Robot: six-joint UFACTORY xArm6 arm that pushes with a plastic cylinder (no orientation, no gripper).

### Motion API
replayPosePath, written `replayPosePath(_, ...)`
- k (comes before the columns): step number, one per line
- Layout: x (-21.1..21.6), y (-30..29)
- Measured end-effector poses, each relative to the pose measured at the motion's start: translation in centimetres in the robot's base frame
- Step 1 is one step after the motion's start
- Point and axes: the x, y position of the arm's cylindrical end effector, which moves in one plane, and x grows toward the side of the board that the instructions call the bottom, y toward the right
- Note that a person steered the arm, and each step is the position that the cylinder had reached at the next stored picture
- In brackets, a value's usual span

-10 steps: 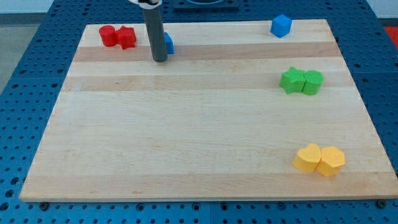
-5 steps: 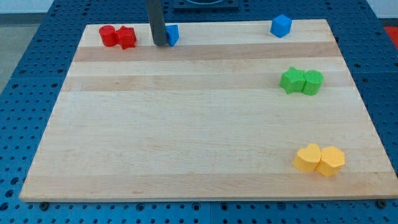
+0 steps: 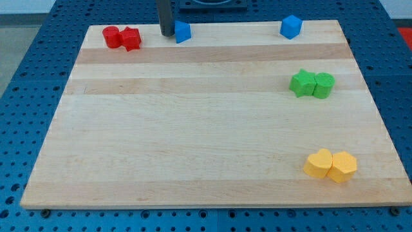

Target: Drag blue triangle towards blue cube

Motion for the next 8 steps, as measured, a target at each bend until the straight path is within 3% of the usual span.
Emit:
replayPosePath(4, 2.1, 7.5)
replayPosePath(7, 5.6, 9.8)
replayPosePath(8, 5.0, 10.5)
